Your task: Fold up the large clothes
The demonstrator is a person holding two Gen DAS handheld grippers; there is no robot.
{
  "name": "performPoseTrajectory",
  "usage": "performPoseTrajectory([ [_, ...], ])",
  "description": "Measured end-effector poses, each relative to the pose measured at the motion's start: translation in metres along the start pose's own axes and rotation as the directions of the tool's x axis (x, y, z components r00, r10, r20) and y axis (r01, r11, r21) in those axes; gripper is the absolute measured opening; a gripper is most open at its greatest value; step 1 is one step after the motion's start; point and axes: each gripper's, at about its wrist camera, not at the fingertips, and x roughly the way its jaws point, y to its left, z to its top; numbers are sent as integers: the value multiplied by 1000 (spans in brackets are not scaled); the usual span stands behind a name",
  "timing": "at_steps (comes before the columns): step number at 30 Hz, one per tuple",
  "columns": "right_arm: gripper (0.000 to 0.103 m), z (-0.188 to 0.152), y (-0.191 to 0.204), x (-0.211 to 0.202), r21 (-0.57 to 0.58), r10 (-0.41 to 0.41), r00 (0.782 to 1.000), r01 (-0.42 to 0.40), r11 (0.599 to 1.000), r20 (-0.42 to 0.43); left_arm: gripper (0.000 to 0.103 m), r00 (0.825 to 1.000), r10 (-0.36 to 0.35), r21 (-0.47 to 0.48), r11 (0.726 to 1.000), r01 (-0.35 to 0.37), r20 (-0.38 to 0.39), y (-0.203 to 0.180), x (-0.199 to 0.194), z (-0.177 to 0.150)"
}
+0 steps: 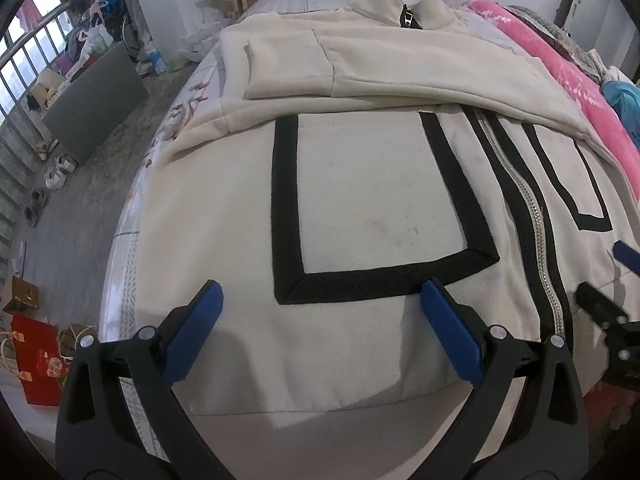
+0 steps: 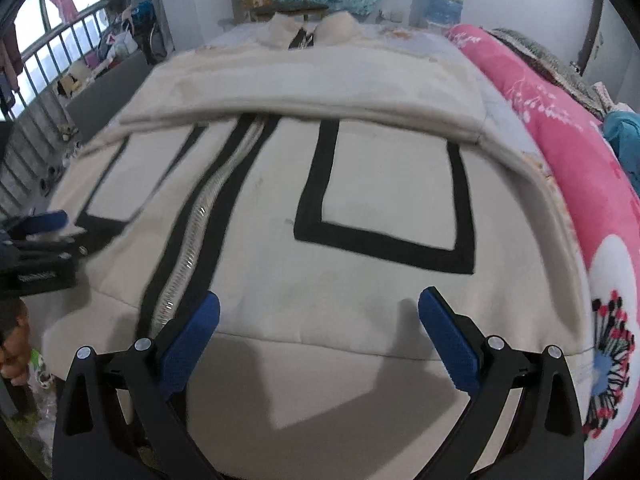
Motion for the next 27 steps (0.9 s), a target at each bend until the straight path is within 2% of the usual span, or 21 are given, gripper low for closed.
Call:
performPoseTrajectory([
  [8, 97, -5, 2, 8, 9, 2, 999, -2, 1000, 43, 96, 1000, 10, -13, 1000, -10, 27, 1, -6, -5],
  [10, 97, -5, 3, 8, 10, 2, 999, -3, 1000, 40, 96, 999, 19, -23, 1000, -18, 46, 2, -18, -8],
  [12, 97, -4, 2, 9, 5, 7, 999, -7, 1000, 33, 96, 995, 7, -14, 1000, -6, 96, 4, -41, -15],
  [18, 98, -4, 1, 8, -13, 19, 999, -19, 1000, 42, 96, 976, 9, 39, 999, -17, 215, 17, -109, -62],
  [21, 98, -4, 1, 8, -17, 22, 999, -22, 1000, 42, 94, 977, -16, 39, 999, 7, 214, 21, -123, -91],
  [23, 98, -4, 1, 8, -17, 23, 999, -22, 1000, 43, 87, 980, -30, 40, 999, 23, 196, 21, -123, -106],
  [24, 98, -4, 1, 8, -18, 23, 999, -22, 1000, 45, 81, 983, -37, 40, 999, 31, 181, 20, -121, -113],
  [27, 98, -4, 1, 8, -18, 24, 999, -23, 1000, 46, 69, 992, -56, 13, 998, 55, 109, 23, -107, -131],
])
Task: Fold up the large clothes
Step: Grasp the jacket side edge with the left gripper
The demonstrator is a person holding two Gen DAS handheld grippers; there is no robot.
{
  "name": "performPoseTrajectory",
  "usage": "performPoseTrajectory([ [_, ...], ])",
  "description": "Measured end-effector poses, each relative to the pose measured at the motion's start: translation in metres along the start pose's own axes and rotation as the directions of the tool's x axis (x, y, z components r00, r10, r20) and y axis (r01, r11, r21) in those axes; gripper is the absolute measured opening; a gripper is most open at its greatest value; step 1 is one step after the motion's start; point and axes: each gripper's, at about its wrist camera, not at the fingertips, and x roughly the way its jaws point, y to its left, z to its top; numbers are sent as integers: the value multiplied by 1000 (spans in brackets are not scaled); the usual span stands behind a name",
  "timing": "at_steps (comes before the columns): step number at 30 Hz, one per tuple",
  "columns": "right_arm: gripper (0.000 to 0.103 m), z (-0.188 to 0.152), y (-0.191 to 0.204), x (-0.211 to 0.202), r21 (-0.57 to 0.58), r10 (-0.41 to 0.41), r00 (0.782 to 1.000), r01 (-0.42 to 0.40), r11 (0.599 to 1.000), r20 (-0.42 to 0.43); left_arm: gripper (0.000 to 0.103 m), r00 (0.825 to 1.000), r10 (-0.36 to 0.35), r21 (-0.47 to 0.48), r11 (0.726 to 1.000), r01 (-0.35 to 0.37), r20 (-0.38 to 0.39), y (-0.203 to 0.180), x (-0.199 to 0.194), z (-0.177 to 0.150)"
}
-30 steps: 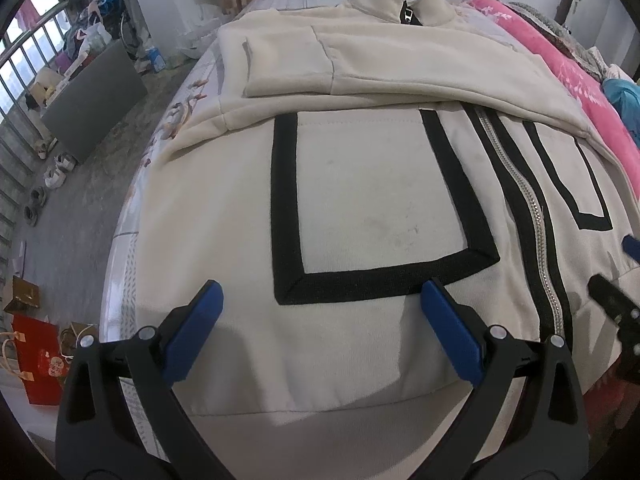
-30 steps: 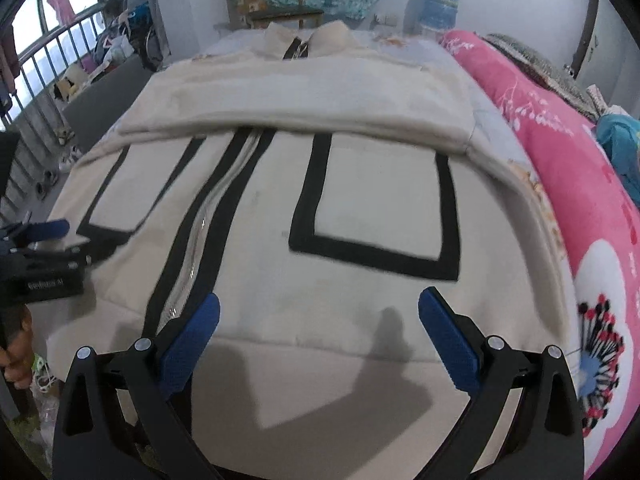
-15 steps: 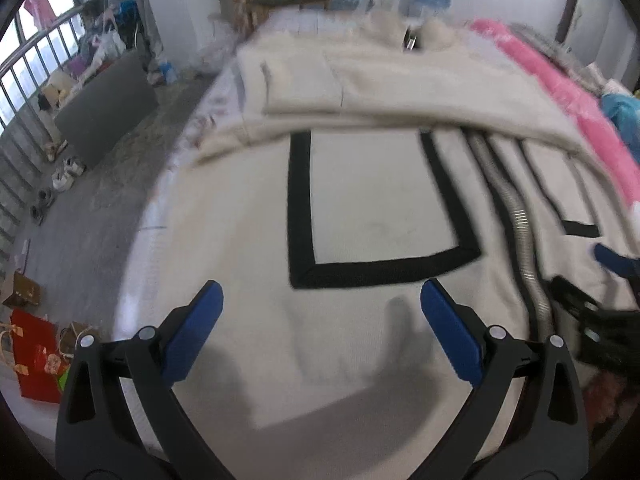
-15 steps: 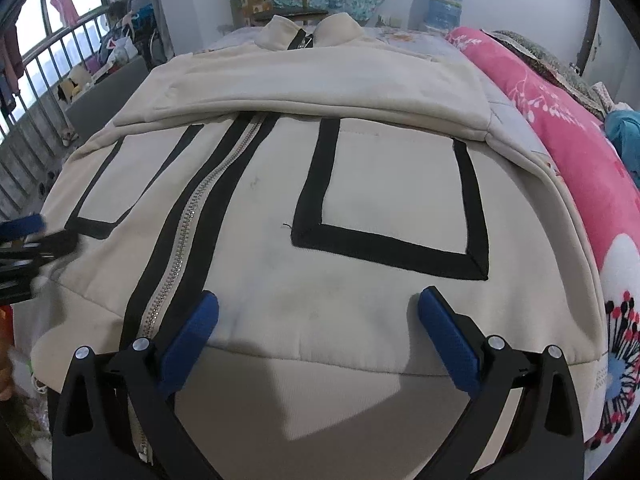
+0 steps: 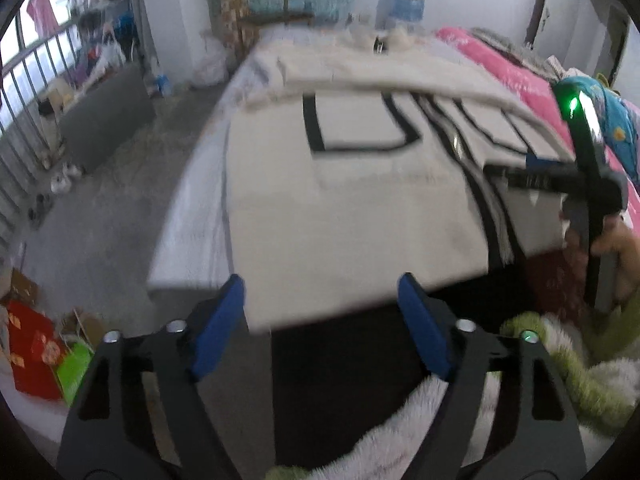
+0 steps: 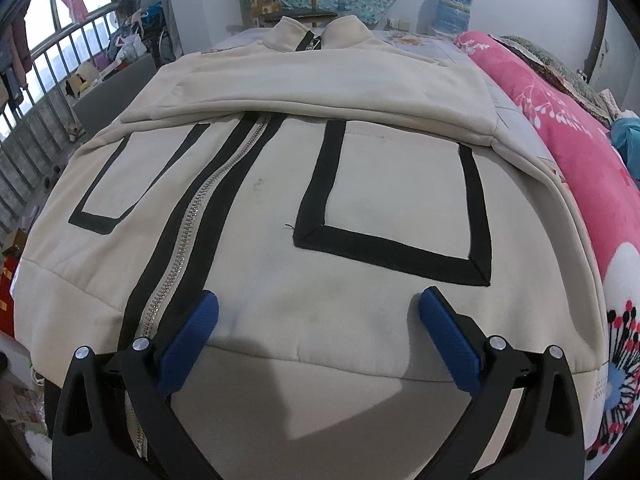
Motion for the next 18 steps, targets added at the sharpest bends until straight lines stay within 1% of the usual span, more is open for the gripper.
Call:
performPoseTrajectory([
  [3, 98, 0, 0, 0, -2, 0, 1000, 0, 1000, 2, 68, 1000, -9, -55, 998, 7, -25, 14, 6, -11],
  [5, 98, 0, 0, 0, -1, 0, 1000, 0, 1000, 4, 68, 999, -25, -121, 992, 22, -22, 29, 6, -15],
  [6, 98, 0, 0, 0, 0, 0, 1000, 0, 1000, 3, 68, 999, -40, -152, 988, 37, -19, 36, 7, -15],
  [9, 98, 0, 0, 0, 0, 0, 1000, 0, 1000, 3, 68, 993, -113, -257, 961, 105, -20, 57, 16, -14],
  [11, 98, 0, 0, 0, -2, 1, 1000, -1, 1000, 2, 63, 986, -162, -326, 934, 144, -30, 69, 28, -13],
  [12, 98, 0, 0, 0, -1, 1, 1000, -1, 1000, 2, 58, 983, -181, -351, 923, 157, -36, 72, 34, -13],
  [13, 98, 1, 0, 0, -1, 1, 1000, -1, 1000, 1, 57, 976, -212, -387, 904, 181, -39, 77, 40, -13],
  [15, 98, 0, 0, 0, 0, 0, 1000, 0, 1000, 1, 54, 968, -247, -422, 882, 210, -36, 82, 48, -15],
  [17, 98, 0, 0, 0, 0, 0, 1000, 0, 1000, 1, 47, 959, -283, -442, 863, 244, -24, 83, 51, -15],
  [18, 98, 0, 0, 0, 0, 0, 1000, 0, 1000, 2, 38, 954, -300, -445, 857, 261, -18, 82, 50, -14],
])
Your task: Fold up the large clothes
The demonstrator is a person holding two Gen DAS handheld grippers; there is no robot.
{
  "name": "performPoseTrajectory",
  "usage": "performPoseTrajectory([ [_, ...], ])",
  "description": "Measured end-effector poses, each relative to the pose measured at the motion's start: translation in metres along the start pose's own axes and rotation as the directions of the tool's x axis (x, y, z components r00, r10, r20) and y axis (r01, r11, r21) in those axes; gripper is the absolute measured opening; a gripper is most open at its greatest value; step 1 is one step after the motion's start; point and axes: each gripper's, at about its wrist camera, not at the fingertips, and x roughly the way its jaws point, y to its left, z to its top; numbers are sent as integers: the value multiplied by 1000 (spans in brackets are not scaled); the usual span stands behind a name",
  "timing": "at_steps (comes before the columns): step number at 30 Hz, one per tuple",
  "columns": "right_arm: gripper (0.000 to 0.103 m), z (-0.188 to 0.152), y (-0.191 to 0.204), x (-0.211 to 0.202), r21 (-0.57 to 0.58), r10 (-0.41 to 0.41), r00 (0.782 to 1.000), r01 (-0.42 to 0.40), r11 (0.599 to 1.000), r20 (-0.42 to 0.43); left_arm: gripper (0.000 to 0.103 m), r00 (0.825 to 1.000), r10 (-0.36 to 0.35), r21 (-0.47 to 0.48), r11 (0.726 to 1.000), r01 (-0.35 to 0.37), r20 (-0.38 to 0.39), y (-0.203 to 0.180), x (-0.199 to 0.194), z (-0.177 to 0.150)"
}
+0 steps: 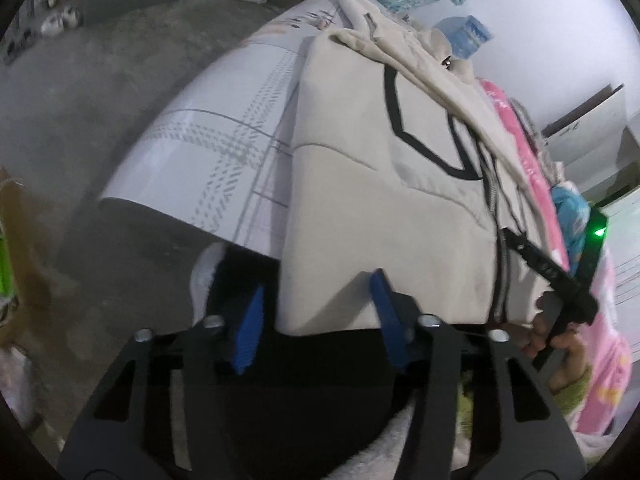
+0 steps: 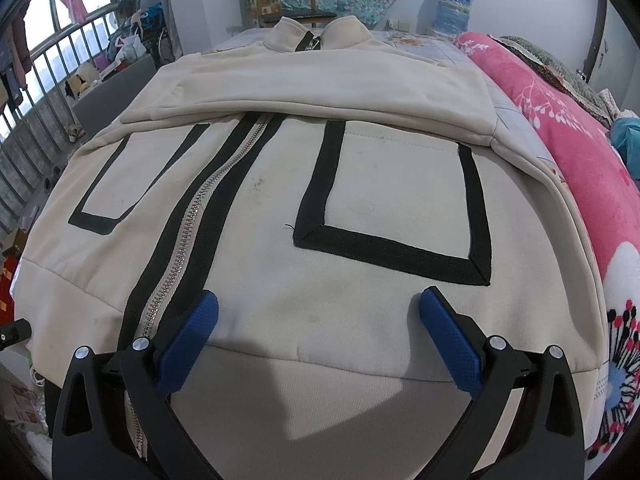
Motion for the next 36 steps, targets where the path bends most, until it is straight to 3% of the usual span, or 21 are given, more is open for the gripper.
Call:
performPoseTrajectory([
  [6, 98, 0, 0, 0, 2, -3, 1000, 3, 1000, 0, 35, 998, -56, 71, 996, 54, 24, -22, -17, -3],
  [14, 98, 1, 1, 0, 8, -6, 1000, 6, 1000, -4, 35, 999, -43, 19, 999, 43, 9, -16, -5, 7],
  [18, 98, 0, 1, 0, 8, -7, 1000, 7, 1000, 3, 27, 999, 40, 54, 998, -40, -9, -22, 2, 9],
  [22, 98, 0, 1, 0, 9, -7, 1000, 7, 1000, 1, 13, 987, 158, 117, 981, -157, 1, -34, 4, 8],
  [32, 98, 0, 1, 0, 9, -7, 1000, 7, 1000, 0, 10, 960, 279, 232, 932, -279, 32, -54, 9, 8],
  [36, 98, 0, 1, 0, 10, -8, 1000, 8, 1000, -1, 10, 958, 284, 233, 930, -283, 30, -54, 8, 8],
])
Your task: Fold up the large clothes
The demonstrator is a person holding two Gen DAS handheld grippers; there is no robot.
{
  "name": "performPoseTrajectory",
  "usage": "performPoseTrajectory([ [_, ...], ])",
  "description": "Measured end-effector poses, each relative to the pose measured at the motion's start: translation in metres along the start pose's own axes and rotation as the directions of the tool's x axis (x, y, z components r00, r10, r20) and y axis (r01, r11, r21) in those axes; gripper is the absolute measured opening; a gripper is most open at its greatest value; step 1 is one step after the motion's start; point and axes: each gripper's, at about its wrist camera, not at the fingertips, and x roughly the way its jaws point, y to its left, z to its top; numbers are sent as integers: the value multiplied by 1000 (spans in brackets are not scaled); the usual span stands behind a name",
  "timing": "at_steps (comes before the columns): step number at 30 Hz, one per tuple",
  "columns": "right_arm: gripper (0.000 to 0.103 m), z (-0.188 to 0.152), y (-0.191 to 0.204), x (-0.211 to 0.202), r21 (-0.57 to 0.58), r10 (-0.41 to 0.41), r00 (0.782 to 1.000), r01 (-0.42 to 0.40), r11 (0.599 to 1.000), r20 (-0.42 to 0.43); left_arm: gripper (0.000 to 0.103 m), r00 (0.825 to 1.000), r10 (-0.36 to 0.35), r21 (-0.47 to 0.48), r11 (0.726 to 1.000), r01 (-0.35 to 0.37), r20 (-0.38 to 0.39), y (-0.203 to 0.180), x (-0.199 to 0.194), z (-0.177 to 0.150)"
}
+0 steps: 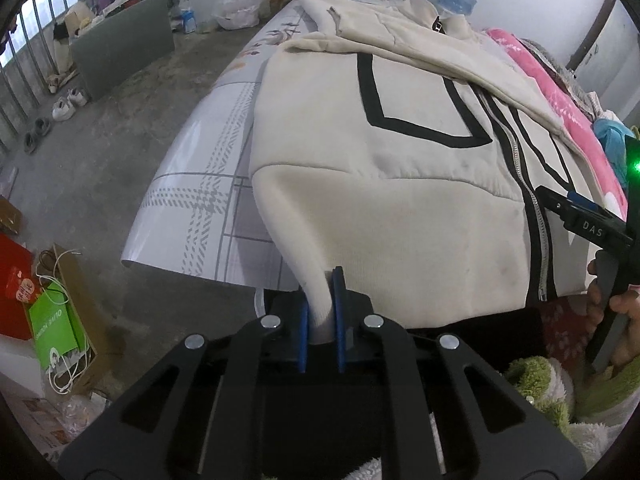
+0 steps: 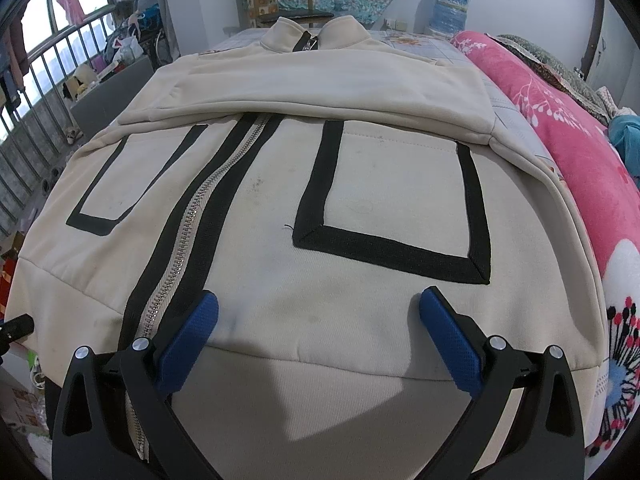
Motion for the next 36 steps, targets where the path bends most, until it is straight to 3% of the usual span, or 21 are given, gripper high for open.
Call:
performPoseTrajectory([
  [36, 98, -3, 3, -3, 20, -13, 1000, 13, 1000, 21, 10, 1000, 17, 17, 1000, -17, 10, -3, 2, -1],
])
